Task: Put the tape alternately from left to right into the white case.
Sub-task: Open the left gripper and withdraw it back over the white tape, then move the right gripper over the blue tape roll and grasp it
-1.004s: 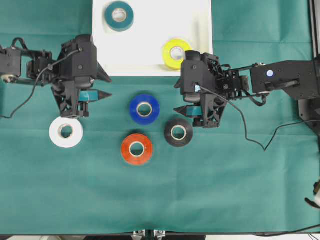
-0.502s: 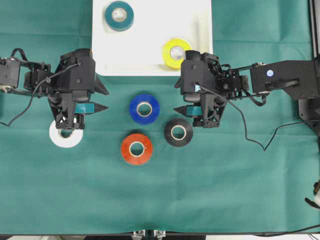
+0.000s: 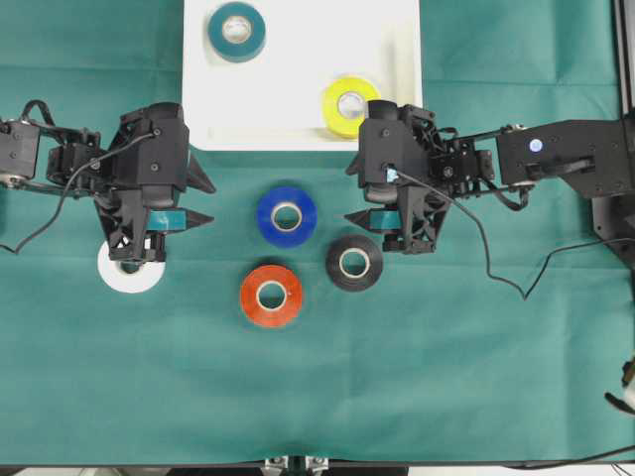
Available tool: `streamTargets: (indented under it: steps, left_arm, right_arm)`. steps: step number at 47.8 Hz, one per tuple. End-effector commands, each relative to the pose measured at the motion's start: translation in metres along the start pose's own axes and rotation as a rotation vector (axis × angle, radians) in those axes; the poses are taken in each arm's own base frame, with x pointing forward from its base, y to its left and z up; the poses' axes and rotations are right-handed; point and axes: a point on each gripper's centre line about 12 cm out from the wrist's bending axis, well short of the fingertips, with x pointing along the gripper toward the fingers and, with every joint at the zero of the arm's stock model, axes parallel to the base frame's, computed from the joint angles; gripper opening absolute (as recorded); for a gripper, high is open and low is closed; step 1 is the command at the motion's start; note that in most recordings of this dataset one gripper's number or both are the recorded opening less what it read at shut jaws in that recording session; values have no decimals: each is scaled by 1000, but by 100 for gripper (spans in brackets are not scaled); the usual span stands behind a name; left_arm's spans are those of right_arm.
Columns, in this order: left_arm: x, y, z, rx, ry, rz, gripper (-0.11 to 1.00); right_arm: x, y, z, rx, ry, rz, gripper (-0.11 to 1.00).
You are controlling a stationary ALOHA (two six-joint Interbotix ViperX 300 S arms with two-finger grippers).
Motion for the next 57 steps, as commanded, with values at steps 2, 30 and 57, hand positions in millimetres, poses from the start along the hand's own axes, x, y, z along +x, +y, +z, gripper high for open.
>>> streamTargets:
  steps: [2, 30, 57]
  left_arm:
    - [-3, -2, 6, 3, -24, -5, 100]
    - [-3, -2, 5, 3, -21, -5, 94]
    - [-3, -2, 5, 3, -21, -5, 94]
  right_arm:
    - [-4, 3, 8, -2, -31, 10, 75]
    - [-2, 4, 12, -2, -59, 21, 76]
    - [8, 8, 17, -8, -58, 26, 75]
